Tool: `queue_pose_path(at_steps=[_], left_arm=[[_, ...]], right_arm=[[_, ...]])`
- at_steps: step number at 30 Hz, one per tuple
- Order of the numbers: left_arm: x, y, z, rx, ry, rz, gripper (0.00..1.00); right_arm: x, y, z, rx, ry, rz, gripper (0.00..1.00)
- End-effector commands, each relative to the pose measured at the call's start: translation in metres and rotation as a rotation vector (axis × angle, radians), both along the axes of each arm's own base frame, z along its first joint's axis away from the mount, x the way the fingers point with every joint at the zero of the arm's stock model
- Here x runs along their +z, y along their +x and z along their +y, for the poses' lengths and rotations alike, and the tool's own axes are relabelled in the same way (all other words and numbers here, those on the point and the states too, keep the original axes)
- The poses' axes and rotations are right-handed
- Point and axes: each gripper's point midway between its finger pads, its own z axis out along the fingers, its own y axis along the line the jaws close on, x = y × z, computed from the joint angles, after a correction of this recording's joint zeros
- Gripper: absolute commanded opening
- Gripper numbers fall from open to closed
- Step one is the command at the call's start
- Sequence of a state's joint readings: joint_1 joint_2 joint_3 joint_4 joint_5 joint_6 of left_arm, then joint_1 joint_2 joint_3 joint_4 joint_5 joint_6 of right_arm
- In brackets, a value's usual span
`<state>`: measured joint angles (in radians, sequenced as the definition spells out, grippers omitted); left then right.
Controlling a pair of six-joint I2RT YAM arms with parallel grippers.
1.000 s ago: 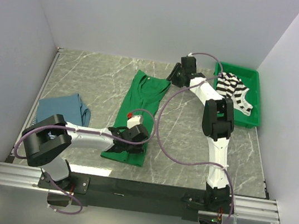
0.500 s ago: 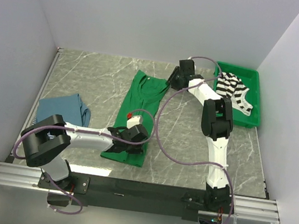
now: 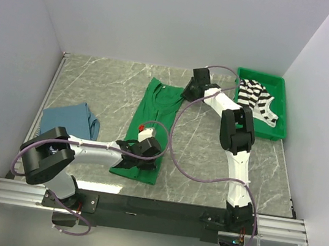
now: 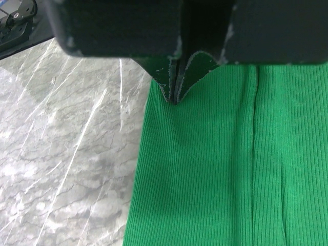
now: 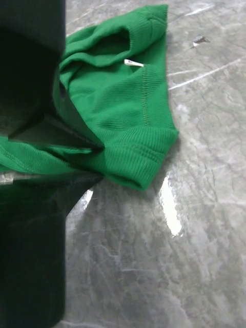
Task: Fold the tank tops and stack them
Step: Fold the tank top
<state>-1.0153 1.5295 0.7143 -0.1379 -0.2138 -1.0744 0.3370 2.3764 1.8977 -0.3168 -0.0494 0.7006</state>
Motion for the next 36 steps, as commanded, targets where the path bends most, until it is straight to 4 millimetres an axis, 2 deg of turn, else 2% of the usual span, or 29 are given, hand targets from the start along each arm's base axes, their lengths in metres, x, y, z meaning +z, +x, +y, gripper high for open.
queue_pose_path(at_steps=[1, 3, 11, 13, 14, 19, 23, 26, 33, 36], left_arm=[[-0.012, -0.017, 0.016, -0.036, 0.056, 0.051, 0.01], [-0.013, -0.019, 0.017, -0.04, 0.054, 0.059, 0.01], [-0.009, -0.028, 0.008, -0.09, 0.011, 0.068, 0.01], [-0.008, -0.03, 0.005, -0.101, 0.001, 0.068, 0.01], [-0.007, -0.031, 0.003, -0.107, -0.005, 0.069, 0.0], [-0.003, -0.038, -0.005, -0.13, -0.025, 0.074, 0.01], [-0.005, -0.041, -0.007, -0.133, -0.027, 0.081, 0.01], [-0.004, -0.041, -0.007, -0.13, -0.028, 0.081, 0.01], [-0.002, -0.042, -0.006, -0.126, -0.032, 0.077, 0.01], [-0.002, -0.042, -0.006, -0.125, -0.033, 0.078, 0.01]], right_arm=[[0.007, 0.006, -0.001, -0.027, -0.026, -0.023, 0.3], [0.009, 0.006, -0.006, -0.04, -0.065, -0.029, 0.2], [0.029, 0.01, -0.016, -0.028, -0.235, -0.065, 0.14], [0.027, 0.011, -0.018, -0.029, -0.292, -0.061, 0.14], [0.032, 0.01, -0.015, -0.009, -0.323, -0.064, 0.14], [0.026, 0.005, -0.019, 0.003, -0.439, -0.053, 0.21], [0.021, 0.0, -0.019, 0.01, -0.488, -0.041, 0.36], [0.024, -0.002, -0.02, 0.005, -0.491, -0.048, 0.41], [0.047, 0.002, -0.019, -0.002, -0.474, -0.11, 0.42], [0.052, 0.004, -0.016, -0.004, -0.467, -0.13, 0.34]])
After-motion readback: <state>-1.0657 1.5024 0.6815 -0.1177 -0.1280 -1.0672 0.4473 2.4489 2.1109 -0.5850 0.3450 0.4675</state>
